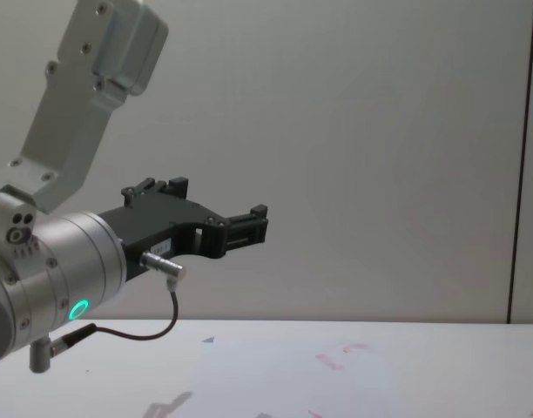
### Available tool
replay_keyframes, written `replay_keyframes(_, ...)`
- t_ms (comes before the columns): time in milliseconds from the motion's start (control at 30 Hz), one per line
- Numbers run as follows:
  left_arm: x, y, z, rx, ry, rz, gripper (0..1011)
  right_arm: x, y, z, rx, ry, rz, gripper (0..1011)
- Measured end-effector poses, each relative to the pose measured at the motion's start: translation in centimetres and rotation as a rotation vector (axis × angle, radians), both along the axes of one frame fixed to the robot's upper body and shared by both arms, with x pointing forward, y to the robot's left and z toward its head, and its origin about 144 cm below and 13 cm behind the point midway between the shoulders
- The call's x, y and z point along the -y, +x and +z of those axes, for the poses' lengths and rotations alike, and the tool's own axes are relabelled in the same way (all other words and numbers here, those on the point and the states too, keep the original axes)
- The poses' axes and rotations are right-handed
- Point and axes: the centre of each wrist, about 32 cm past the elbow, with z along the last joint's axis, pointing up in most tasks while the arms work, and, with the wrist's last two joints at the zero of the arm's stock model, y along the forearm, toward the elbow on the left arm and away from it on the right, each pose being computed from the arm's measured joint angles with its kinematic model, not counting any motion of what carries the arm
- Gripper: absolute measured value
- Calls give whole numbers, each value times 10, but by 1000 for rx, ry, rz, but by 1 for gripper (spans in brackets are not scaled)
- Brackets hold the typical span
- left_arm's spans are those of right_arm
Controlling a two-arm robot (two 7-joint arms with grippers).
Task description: Use the one hand to pick up the stamp and affix it onto the A4 paper.
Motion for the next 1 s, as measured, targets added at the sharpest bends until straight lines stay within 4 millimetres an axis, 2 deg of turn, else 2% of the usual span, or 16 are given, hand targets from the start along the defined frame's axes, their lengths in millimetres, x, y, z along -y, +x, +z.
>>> replay_keyframes(1000, 0, 0, 0, 0, 0, 0, 1003, -8, 12, -13, -37, -33, 3, 222)
